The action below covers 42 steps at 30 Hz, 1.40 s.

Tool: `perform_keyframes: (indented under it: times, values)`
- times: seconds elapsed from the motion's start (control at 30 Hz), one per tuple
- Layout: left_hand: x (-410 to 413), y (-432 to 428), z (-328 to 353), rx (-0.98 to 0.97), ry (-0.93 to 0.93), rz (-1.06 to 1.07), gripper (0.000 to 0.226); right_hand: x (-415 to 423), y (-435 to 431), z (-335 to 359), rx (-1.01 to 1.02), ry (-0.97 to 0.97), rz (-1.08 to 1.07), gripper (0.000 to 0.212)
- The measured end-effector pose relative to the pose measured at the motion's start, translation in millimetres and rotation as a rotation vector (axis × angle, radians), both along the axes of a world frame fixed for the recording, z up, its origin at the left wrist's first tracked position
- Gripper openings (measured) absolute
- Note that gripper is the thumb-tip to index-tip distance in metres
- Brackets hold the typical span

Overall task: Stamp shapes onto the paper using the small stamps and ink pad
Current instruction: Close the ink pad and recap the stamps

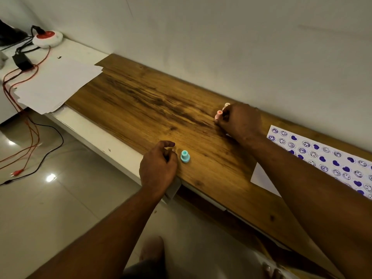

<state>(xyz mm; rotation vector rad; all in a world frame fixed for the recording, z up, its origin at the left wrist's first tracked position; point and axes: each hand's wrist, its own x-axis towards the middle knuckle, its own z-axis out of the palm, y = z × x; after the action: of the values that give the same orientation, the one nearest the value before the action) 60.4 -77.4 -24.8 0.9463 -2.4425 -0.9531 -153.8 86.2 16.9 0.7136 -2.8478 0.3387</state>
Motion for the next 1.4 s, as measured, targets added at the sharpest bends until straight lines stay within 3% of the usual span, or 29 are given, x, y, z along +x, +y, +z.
perform_keyframes:
  times: [0.4, 0.57, 0.67, 0.73, 0.8, 0.87, 1.07, 1.2, 1.4]
  values:
    - [0, 1, -1, -0.006, 0.005, -0.018, 0.028, -2, 6, -2, 0.027, 0.007, -0.002, 0.044]
    - [0, 2, 1, 0.009, 0.002, -0.017, 0.028, -4, 7, 16, -0.112, -0.028, -0.007, 0.046]
    - [0, 3, 3, 0.011, 0.003, -0.014, 0.028, 5, 4, 34, -0.223, -0.013, 0.212, 0.048]
    - [0, 4, 4, 0.023, 0.004, -0.013, 0.027, 16, -2, 44, -0.259, -0.237, 0.481, 0.053]
    - [0, 4, 5, 0.021, 0.004, -0.010, 0.027, 31, -12, 45, -0.134, -0.495, 0.693, 0.059]
    - [0, 5, 6, 0.011, 0.001, -0.012, 0.027, 43, -19, 35, -0.008, -0.603, 0.796, 0.060]
    - [-1, 4, 4, 0.001, -0.007, -0.010, 0.025, 61, -26, 10, 0.040, -0.542, 0.878, 0.035]
    - [-1, 5, 3, -0.004, -0.007, 0.010, 0.025, 56, -24, 7, 0.004, -0.423, 0.788, 0.018]
    - [-4, 10, 5, -0.039, -0.020, 0.047, 0.023, 53, -19, 13, 0.001, -0.560, 0.810, 0.038]
